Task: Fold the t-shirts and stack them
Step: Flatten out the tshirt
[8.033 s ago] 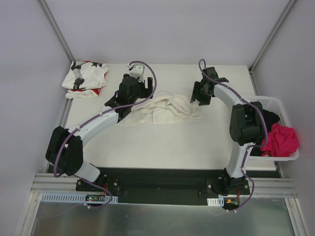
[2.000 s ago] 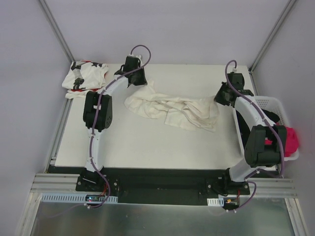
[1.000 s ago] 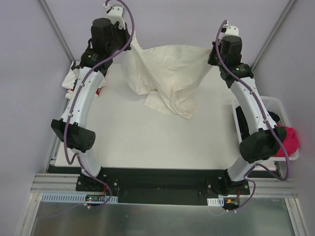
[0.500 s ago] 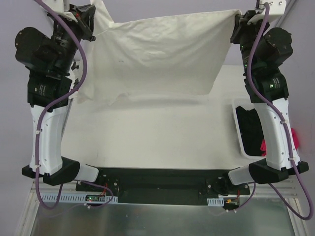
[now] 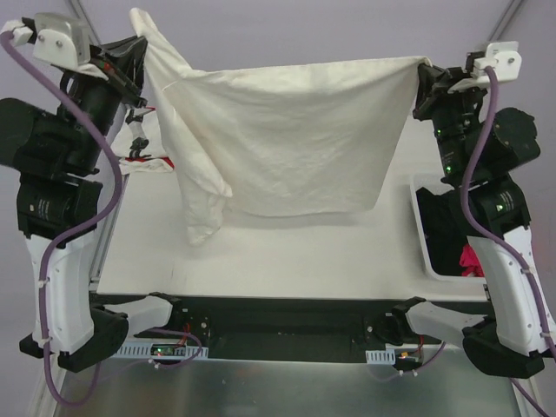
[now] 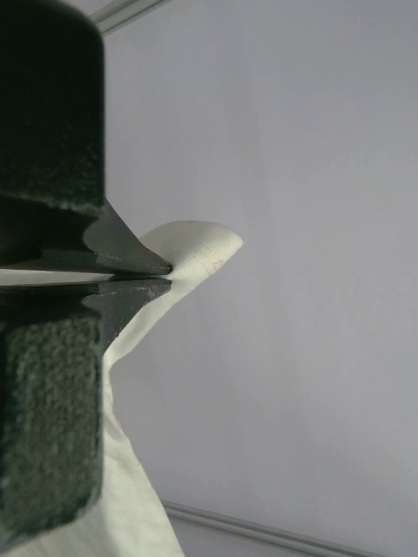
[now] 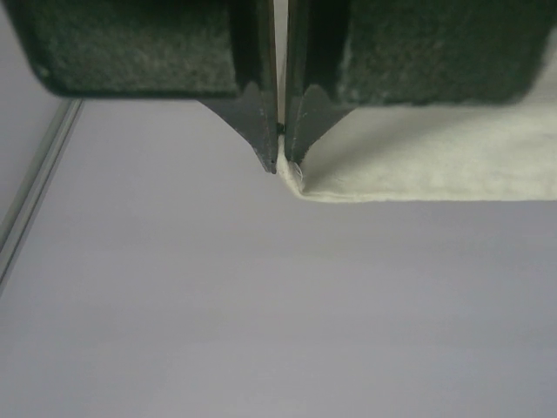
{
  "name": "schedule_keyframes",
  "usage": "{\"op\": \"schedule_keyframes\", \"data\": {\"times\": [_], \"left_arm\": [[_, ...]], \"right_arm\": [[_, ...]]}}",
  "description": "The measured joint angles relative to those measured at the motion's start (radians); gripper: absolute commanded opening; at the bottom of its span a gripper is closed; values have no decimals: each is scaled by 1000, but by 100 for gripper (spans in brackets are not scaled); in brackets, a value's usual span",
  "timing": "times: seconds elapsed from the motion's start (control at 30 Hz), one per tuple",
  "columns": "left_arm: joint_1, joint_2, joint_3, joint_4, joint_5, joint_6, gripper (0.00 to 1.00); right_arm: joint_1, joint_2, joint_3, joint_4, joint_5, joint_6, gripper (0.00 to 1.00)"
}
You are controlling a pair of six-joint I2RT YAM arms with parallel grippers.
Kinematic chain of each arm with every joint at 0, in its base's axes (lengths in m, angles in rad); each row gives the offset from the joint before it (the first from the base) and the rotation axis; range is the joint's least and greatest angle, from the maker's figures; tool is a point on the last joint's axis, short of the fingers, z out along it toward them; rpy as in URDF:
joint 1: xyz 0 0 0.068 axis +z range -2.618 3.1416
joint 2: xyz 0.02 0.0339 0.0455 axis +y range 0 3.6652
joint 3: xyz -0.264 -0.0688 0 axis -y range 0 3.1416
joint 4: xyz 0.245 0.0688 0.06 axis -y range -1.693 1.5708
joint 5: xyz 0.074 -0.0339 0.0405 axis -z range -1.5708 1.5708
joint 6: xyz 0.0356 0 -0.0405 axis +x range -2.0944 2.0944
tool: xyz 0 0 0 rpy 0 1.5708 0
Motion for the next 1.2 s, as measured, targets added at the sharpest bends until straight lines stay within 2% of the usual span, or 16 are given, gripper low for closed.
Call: {"op": "schedule_keyframes", "data": {"times": [0.17, 0.3, 0.5, 0.7, 0.8, 1.2], "left_arm": [[0, -95, -87, 41, 0, 0, 0], [0, -105, -143, 99, -4, -2, 0], [0, -5, -237, 169, -27, -16, 0], [0, 61, -488, 225, -35, -42, 0], [0, 82, -566, 241, -39, -61, 0], [-8, 238, -660, 407, 39, -237, 0]], "right_arm": [[2, -50, -13, 31, 5, 0, 1], [2, -29, -13, 57, 14, 0, 1], [2, 92, -20, 62, 30, 7, 1], [2, 159, -87, 50, 32, 26, 1], [2, 167, -93, 50, 34, 32, 1], [2, 223, -92, 70, 53, 38, 1]]}}
